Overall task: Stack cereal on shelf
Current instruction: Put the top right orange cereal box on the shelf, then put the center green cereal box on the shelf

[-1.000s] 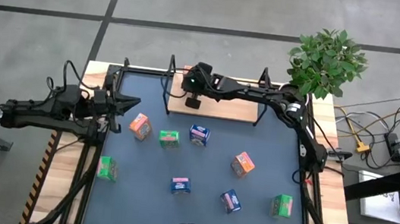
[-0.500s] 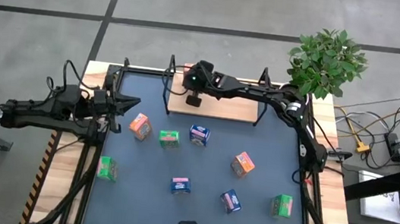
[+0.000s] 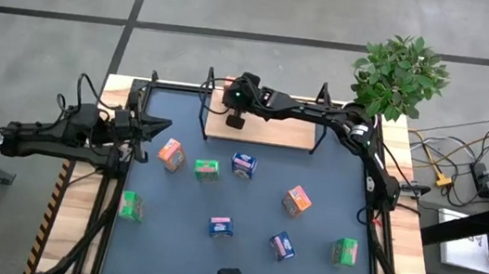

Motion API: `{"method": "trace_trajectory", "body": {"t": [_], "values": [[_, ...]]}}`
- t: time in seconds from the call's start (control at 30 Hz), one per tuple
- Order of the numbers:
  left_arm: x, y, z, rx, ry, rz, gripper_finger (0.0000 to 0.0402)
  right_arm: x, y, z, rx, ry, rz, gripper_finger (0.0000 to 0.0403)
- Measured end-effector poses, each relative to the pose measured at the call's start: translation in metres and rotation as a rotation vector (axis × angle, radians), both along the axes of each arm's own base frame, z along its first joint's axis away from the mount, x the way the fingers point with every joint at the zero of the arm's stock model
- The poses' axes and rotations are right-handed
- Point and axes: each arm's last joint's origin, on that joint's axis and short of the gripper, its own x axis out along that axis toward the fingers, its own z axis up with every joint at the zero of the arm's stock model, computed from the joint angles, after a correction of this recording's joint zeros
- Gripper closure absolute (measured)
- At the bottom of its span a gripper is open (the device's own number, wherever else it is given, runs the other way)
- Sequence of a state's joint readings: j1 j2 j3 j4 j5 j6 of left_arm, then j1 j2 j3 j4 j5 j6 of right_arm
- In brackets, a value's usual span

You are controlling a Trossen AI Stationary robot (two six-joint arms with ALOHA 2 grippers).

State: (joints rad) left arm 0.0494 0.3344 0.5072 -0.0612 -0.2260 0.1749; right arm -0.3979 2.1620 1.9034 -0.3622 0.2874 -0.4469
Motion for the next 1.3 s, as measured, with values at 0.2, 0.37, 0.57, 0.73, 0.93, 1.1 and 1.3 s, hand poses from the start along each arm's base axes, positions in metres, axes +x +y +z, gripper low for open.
{"method": "trace_trajectory", "body": {"t": [0.2, 0.37, 0.57, 0.73, 0.93, 1.1, 1.3], "values": [[0.0, 0.0, 0.0, 0.0, 0.0, 0.0, 0.0402, -0.001, -0.001, 0.0, -0.007, 0.013, 0.007, 0.0392], [0.0, 0.0, 0.0, 0.0, 0.0, 0.0, 0.0402, -0.001, -0.001, -0.001, -0.01, 0.019, 0.006, 0.0392], [0.0, 0.0, 0.0, 0.0, 0.0, 0.0, 0.0402, -0.002, 0.002, 0.0, -0.019, 0.046, -0.001, 0.0392], [0.0, 0.0, 0.0, -0.002, 0.0, 0.0, 0.0402, -0.004, 0.027, 0.028, -0.012, 0.011, 0.025, 0.0392], [0.005, 0.0, -0.001, -0.069, -0.003, -0.007, 0.0402, -0.022, 0.075, 0.074, 0.056, 0.007, 0.062, 0.0392], [0.016, -0.001, -0.004, -0.154, 0.014, -0.068, 0.0402, -0.042, 0.124, 0.106, 0.096, -0.008, 0.121, 0.0392], [0.034, -0.003, -0.007, -0.255, 0.027, -0.186, 0.0402, -0.071, 0.177, 0.114, 0.126, -0.059, 0.207, 0.0392]]}}
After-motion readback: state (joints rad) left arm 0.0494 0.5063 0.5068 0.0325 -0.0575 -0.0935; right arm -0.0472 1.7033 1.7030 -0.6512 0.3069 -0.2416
